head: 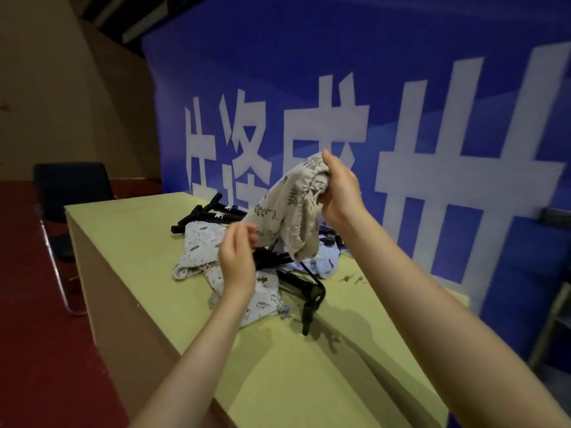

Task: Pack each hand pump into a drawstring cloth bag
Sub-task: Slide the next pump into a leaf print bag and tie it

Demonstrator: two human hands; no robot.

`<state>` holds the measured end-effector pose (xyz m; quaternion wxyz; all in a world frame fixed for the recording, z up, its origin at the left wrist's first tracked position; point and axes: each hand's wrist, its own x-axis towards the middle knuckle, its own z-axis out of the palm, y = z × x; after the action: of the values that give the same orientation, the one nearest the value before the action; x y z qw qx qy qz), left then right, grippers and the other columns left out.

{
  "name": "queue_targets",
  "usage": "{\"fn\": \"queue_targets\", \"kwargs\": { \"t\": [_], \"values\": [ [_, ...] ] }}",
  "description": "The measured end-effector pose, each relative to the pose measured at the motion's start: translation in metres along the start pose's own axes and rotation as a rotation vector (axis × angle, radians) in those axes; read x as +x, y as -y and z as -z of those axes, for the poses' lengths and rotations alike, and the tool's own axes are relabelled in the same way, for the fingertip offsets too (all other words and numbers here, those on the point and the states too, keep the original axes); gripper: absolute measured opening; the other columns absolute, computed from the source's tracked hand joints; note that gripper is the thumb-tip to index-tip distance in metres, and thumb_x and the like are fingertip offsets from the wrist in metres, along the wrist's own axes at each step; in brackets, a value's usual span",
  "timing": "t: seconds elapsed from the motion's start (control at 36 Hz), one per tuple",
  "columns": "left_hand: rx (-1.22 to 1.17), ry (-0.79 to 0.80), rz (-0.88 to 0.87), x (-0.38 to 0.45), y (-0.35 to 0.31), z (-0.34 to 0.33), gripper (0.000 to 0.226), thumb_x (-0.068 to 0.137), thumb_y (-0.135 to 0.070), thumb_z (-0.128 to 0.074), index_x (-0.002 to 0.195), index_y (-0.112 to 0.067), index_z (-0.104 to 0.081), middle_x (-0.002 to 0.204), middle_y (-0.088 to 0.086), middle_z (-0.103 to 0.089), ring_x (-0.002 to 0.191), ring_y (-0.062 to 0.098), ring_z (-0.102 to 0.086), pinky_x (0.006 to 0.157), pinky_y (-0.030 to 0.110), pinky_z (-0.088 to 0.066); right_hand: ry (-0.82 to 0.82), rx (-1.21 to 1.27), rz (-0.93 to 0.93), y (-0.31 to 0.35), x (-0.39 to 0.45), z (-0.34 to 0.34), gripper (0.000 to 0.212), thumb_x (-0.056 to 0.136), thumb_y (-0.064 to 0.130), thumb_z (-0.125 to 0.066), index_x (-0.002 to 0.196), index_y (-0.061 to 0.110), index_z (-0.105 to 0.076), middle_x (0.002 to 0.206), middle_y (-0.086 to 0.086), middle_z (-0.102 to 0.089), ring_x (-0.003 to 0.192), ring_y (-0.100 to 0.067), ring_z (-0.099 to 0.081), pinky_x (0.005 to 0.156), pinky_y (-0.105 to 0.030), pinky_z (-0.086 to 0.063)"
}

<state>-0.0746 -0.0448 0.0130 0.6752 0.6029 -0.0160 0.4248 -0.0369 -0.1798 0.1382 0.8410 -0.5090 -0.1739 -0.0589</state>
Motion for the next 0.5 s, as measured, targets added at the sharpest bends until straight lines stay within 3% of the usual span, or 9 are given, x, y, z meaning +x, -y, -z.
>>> {"fn": "queue_targets", "kwargs": {
  "t": [0.06,0.14,0.19,0.28,0.36,0.44,0.5],
  "values": [
    [-0.047,0.1,-0.059,-0.01,-0.024,-0.017,0.027,0.103,-0.022,-0.038,0.086,-0.02,-0.06,0.08,-0.003,-0.057,0.072,0.003,-0.055,0.065,0.015,-0.045,-0.004,-0.024,0.011,-0.006,-0.012,0.006,0.021,0.098,0.025,-0.054,0.096,0.007,-0.063,0.084,-0.011,-0.07,0.083,-0.026,-0.066,0.085,-0.043,-0.053],
    [-0.026,0.198,-0.133,-0.024,-0.041,-0.041,0.023,0.102,-0.021,-0.042,0.087,-0.024,-0.058,0.081,-0.007,-0.059,0.071,-0.004,-0.056,0.062,0.011,-0.044,-0.004,-0.053,-0.038,-0.026,-0.028,0.026,0.032,0.099,0.027,-0.051,0.111,-0.001,-0.062,0.096,-0.018,-0.071,0.088,-0.029,-0.068,0.079,-0.039,-0.055],
    [-0.027,0.226,-0.083,-0.032,-0.036,-0.052,0.021,0.102,-0.023,-0.043,0.089,-0.024,-0.059,0.085,-0.007,-0.062,0.077,-0.001,-0.06,0.065,0.013,-0.048,-0.026,-0.017,-0.116,-0.043,-0.041,0.043,0.036,0.1,0.026,-0.049,0.116,-0.003,-0.061,0.101,-0.019,-0.07,0.089,-0.028,-0.069,0.078,-0.036,-0.058],
    [0.007,0.253,0.086,-0.045,-0.007,-0.059,0.021,0.102,-0.029,-0.043,0.095,-0.022,-0.062,0.09,-0.004,-0.066,0.088,0.011,-0.065,0.073,0.022,-0.054,-0.103,0.082,-0.217,-0.07,-0.054,0.07,0.039,0.098,0.026,-0.051,0.121,-0.005,-0.06,0.111,-0.024,-0.068,0.102,-0.034,-0.067,0.092,-0.045,-0.054],
    [0.087,0.279,0.2,-0.054,0.025,-0.06,0.022,0.1,-0.037,-0.045,0.095,-0.025,-0.063,0.094,0.0,-0.069,0.09,0.017,-0.067,0.082,0.039,-0.056,-0.156,0.15,-0.27,-0.086,-0.058,0.091,0.039,0.097,0.023,-0.052,0.122,-0.006,-0.058,0.111,-0.023,-0.068,0.094,-0.03,-0.069,0.084,-0.038,-0.057],
    [0.1,0.355,0.218,-0.049,0.034,-0.065,0.017,0.098,-0.036,-0.051,0.096,-0.024,-0.064,0.095,0.0,-0.069,0.092,0.017,-0.066,0.083,0.036,-0.056,-0.133,0.162,-0.267,-0.094,-0.049,0.105,0.031,0.097,0.019,-0.052,0.115,-0.005,-0.061,0.1,-0.018,-0.07,0.085,-0.024,-0.07,0.073,-0.032,-0.058],
    [0.099,0.416,0.179,-0.044,0.035,-0.063,0.013,0.097,-0.031,-0.054,0.096,-0.022,-0.063,0.096,0.002,-0.069,0.092,0.017,-0.066,0.08,0.03,-0.055,-0.108,0.165,-0.264,-0.1,-0.045,0.109,0.029,0.094,0.019,-0.054,0.111,-0.003,-0.063,0.099,-0.017,-0.07,0.086,-0.025,-0.068,0.077,-0.032,-0.056]
  ]
}}
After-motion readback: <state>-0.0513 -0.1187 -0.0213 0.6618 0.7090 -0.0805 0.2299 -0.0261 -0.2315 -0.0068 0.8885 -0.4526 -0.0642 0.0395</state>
